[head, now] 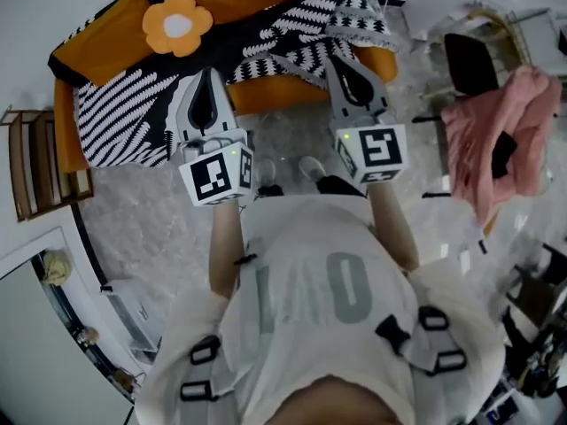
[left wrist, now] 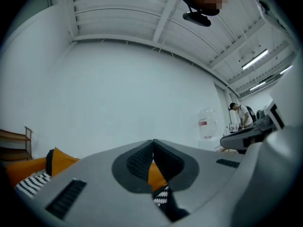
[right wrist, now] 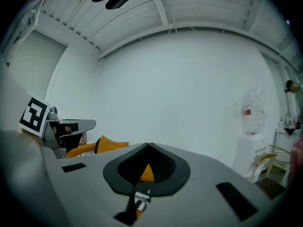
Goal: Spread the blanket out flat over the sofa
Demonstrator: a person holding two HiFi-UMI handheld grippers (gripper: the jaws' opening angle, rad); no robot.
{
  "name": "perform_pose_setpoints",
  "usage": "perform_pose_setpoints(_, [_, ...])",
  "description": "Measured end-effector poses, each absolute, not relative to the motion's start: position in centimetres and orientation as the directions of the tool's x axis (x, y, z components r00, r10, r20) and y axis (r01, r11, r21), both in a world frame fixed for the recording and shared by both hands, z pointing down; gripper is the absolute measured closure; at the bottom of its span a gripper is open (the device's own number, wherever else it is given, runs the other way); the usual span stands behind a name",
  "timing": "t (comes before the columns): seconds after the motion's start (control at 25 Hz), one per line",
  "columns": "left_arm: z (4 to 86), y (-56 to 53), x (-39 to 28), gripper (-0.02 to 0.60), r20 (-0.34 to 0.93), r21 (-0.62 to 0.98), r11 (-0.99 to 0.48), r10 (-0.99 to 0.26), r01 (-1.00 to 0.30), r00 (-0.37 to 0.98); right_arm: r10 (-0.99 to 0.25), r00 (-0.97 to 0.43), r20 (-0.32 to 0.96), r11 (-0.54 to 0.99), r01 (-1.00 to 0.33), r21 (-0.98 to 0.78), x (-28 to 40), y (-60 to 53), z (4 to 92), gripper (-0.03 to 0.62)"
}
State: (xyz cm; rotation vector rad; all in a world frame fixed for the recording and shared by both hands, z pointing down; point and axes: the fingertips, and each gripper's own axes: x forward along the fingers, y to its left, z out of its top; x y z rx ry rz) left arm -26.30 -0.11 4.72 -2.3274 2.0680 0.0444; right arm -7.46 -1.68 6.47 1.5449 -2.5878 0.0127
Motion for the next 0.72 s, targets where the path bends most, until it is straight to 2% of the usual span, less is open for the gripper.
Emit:
perform_pose_setpoints(0.16, [5.0,-2.2,-25.3,0.575,-0.031,0.005,-0.219,-0.975,-0.976,0.219,-0.936,-0.331,0.118,0.341,-0.937,0.077,-4.7,-1.4,6.9,0.588])
perform_pose_setpoints(0.36, [4.8,-3.3,-24.9,0.575,-0.017,-0.028,-0.282,-0.959,-0.959,0.283,-0.962,-0.24,0.132,0.249,-0.967,0.058,-2.9,-0.4,7.7,0.588])
perform_pose_setpoints(0.52, [4.7,-5.2,-25.2,0.575,-0.033,-0.039,-0.293,-0.955,-0.955,0.294,-0.968,-0.22,0.119,0.229,-0.97,0.075,-2.1,-1.9,8.3,0.588])
perform_pose_setpoints(0.72, [9.1,-9.5,-25.5,0.575,-0.02,-0.016,-0.309,-0.951,-0.951,0.309,-0.96,-0.249,0.125,0.255,-0.966,0.037,-3.2,-7.3,12.0,0.588])
